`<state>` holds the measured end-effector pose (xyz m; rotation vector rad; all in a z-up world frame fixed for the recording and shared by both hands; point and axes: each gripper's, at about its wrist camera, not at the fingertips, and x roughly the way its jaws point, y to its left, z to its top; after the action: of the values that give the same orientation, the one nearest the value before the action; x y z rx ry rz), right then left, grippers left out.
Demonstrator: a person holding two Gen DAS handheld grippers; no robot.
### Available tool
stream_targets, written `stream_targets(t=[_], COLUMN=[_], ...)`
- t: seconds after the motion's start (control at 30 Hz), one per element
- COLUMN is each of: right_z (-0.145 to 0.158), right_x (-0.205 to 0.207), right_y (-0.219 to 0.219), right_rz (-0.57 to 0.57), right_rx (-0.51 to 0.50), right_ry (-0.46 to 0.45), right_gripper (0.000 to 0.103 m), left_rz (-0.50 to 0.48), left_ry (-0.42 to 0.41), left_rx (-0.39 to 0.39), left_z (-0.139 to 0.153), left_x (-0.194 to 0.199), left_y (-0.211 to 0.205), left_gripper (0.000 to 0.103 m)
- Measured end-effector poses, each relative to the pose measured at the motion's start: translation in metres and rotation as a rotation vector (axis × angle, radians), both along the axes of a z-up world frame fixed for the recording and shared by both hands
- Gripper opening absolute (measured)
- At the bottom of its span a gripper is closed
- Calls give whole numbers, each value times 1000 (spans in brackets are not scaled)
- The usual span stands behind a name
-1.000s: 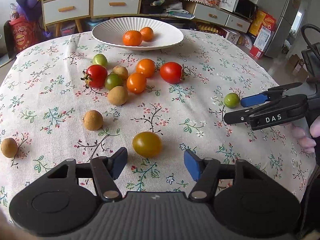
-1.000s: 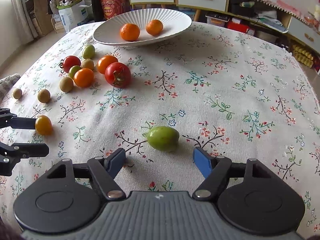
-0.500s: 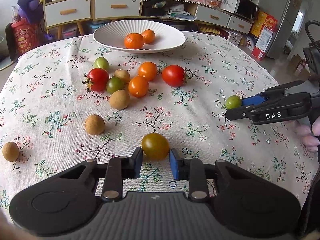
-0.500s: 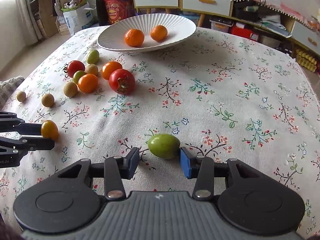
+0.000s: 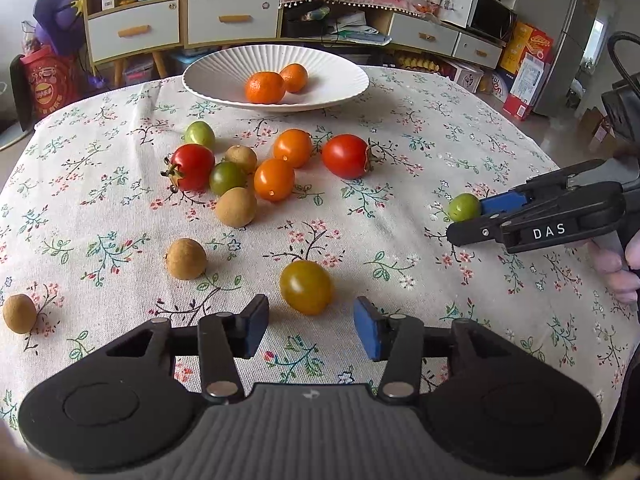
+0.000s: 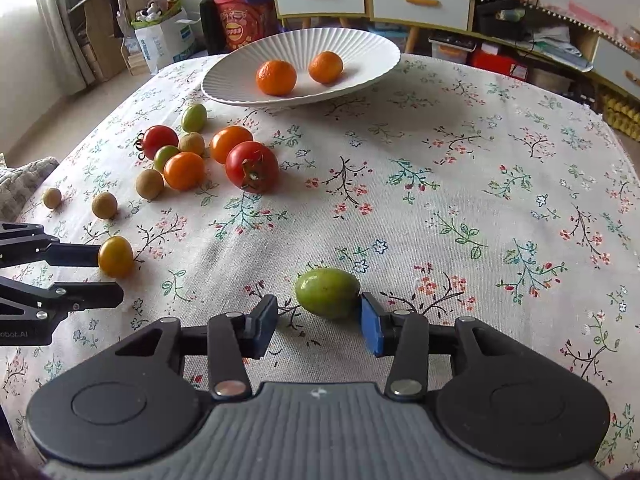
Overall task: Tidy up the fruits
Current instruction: 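Grasp the green tomato with the right tool while the left tool grasps a yellow tomato, then carry both tomatoes into the white bowl and open both tools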
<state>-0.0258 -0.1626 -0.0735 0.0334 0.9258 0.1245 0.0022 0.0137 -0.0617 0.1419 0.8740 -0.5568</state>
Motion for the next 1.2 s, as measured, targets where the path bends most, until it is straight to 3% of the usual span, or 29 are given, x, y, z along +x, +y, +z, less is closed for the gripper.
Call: stream_targets(t=[0.27,0.4,0.5,0.83,1.2], right_z=[0,0,1,8,37], right_x=[0,1,2,4,24], right_y=[-2,-3,-4,-3,-8], right_rz=[-6,-4,-5,3,-42], right_rx=[8,5,2,10,33], right_ry=[-11,-20,-28,-48,-119], right_gripper=[42,39,32,31,31], left_rz=[15,9,7,19,41], left_ry=[-5,-7,-12,-44,-72], left_rx=[-18,-19,-16,-29,-31], left_z=[0,0,1,14,33], left_x=[6,6,6,14,35], left_y=[0,-1,-2,-3,-19], left_gripper=[36,20,20,19,19])
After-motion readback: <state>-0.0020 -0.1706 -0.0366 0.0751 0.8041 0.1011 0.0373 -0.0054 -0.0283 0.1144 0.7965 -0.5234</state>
